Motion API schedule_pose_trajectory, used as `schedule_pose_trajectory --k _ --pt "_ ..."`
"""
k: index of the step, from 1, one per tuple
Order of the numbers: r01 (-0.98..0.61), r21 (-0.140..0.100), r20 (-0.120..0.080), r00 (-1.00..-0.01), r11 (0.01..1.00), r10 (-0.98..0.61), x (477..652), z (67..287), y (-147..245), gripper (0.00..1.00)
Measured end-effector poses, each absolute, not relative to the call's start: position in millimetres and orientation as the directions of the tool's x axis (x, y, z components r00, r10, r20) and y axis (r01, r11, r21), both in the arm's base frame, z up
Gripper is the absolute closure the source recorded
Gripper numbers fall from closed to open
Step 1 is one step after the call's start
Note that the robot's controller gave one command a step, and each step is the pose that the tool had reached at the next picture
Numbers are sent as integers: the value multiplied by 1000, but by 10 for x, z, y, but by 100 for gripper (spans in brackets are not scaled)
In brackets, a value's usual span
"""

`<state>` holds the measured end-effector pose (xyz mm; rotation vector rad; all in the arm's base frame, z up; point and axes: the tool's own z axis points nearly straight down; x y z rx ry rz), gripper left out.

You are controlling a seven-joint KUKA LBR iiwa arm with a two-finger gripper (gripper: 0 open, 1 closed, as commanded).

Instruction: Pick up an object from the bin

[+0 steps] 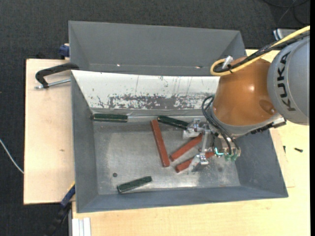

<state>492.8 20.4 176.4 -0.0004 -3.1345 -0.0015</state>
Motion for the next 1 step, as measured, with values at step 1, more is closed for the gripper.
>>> schedule_pose_trajectory --k 1 --pt "1 1 -1 -1000 1000 1 4945 1798 203 0"
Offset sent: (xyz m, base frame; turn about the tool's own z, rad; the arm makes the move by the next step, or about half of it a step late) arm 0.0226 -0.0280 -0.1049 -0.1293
